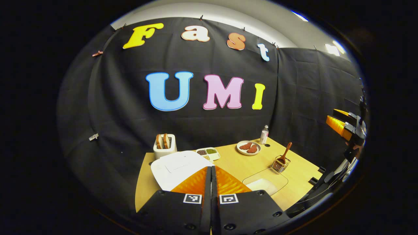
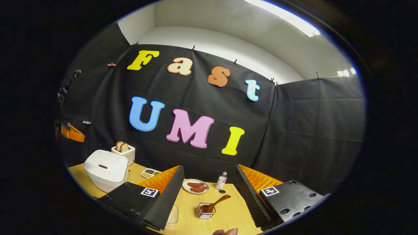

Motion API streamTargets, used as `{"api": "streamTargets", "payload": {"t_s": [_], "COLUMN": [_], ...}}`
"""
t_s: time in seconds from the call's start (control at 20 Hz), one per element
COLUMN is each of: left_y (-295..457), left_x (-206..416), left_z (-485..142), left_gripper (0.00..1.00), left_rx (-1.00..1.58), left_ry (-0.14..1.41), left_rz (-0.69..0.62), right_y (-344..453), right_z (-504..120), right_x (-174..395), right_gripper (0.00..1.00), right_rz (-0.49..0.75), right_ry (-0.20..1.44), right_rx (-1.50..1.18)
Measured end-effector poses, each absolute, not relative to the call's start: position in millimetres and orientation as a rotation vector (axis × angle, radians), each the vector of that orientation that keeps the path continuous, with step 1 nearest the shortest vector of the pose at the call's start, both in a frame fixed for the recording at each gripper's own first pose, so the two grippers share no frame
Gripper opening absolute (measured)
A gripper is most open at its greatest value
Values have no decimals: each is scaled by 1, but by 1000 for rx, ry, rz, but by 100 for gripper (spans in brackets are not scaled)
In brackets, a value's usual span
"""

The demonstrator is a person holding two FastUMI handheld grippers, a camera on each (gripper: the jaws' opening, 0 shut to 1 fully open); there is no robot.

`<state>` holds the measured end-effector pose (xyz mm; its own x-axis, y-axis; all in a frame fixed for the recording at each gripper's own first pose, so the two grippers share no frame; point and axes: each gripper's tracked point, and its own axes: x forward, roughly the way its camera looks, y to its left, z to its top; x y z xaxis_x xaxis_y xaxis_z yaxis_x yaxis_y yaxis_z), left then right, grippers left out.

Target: Close the left gripper, press the button to open the rice cooker; take a wooden spoon from the chopstick holder with the right hand, scoop a spoonful of rice and pour it into the rice cooker, then put the wooden spoon back into the chopstick holder.

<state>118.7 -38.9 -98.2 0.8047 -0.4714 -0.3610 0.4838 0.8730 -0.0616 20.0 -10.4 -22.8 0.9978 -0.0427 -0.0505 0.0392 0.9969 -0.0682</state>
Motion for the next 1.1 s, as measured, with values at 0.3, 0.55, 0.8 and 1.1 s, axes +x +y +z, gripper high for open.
{"api": "streamTargets", "payload": {"t_s": [0.3,0.55,0.8,1.1], "left_y": [-45,-42,-42,-43], "left_x": [173,200,213,210], "left_z": [-170,-220,-249,-260], "left_gripper": [6,6,3,6], "left_rx": [-12,-34,-28,5], "left_ry": [585,718,776,823], "left_rz": [-550,-514,-495,-521], "right_y": [-30,-52,-67,-69], "right_z": [-32,-40,-45,-44], "right_x": [20,15,12,13], "right_gripper": [97,97,97,97], "right_rz": [-81,-129,-171,-191], "right_ry": [77,97,110,107], "right_rx": [-83,-93,-100,-99]}}
